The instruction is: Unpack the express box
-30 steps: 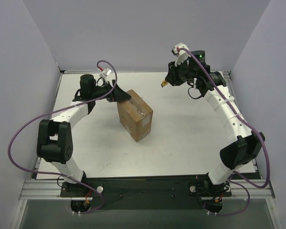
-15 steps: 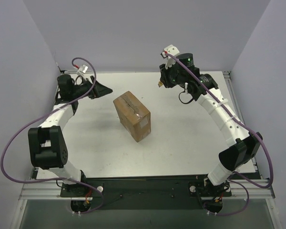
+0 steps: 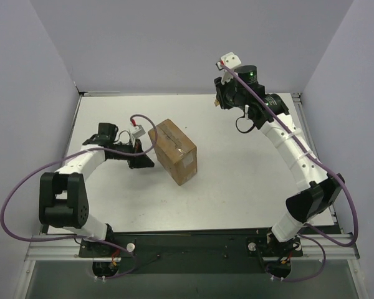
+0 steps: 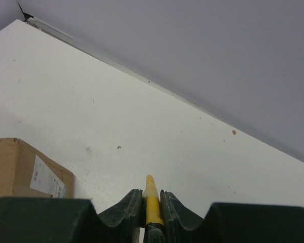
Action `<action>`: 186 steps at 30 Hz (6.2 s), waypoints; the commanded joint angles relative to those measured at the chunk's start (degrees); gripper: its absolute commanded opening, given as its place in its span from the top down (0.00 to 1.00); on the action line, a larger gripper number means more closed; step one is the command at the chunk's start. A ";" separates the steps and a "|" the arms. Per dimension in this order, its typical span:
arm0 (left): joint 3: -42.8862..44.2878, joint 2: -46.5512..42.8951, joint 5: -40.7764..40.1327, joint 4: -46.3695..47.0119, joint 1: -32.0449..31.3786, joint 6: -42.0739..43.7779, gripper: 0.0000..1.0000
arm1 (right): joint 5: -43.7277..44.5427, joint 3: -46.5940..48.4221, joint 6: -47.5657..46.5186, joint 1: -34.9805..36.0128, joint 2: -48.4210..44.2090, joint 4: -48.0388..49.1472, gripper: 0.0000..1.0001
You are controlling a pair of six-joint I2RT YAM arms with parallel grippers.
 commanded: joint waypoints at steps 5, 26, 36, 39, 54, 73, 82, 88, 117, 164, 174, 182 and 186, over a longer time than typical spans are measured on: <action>-11.50 -6.41 -4.45 16.95 -7.37 0.53 0.96 | 2.70 6.22 -0.84 -0.15 1.51 -0.57 1.00; -21.44 -11.08 -32.70 47.61 -30.32 -5.64 0.69 | 1.47 11.93 -0.58 0.11 5.91 -2.50 1.00; 0.69 -18.20 -7.82 -11.07 -10.12 20.78 0.46 | -14.07 18.52 -0.85 0.02 6.70 -4.26 1.00; 9.73 -16.10 -6.41 -20.68 -5.98 16.56 0.45 | -18.64 20.46 -0.40 0.11 7.32 -4.00 1.00; 7.75 -4.14 -10.00 43.10 0.18 -55.98 0.27 | -6.35 2.88 4.61 10.30 0.55 19.38 1.00; 5.01 -2.82 -11.94 33.98 -3.51 -48.88 0.27 | -7.85 -1.78 1.53 16.63 -1.03 16.75 1.00; 3.52 -3.00 -13.34 32.13 -3.51 -48.09 0.28 | -8.90 -1.25 1.44 17.51 0.46 16.48 1.00; 2.55 -2.47 -14.05 33.10 -3.60 -49.31 0.28 | -9.34 -1.42 -0.66 19.00 1.78 17.36 1.00; -0.43 -2.99 -15.63 37.76 -4.39 -54.68 0.30 | -2.93 -0.55 -4.54 21.82 7.14 18.68 1.00; -2.54 -2.56 -20.38 38.37 -5.36 -58.28 0.42 | 2.87 -0.28 -5.94 23.14 4.15 13.31 1.00; -2.46 -2.03 -20.02 38.99 -5.36 -58.90 0.42 | 1.91 -0.11 -7.43 23.40 5.29 15.96 1.00; -2.46 -2.20 -19.94 38.81 -5.36 -59.07 0.42 | 1.03 -0.28 -6.38 23.58 5.73 15.87 1.00; -2.81 -2.38 -20.02 38.81 -5.36 -58.99 0.42 | 0.33 -0.55 -5.85 23.58 5.73 15.52 1.00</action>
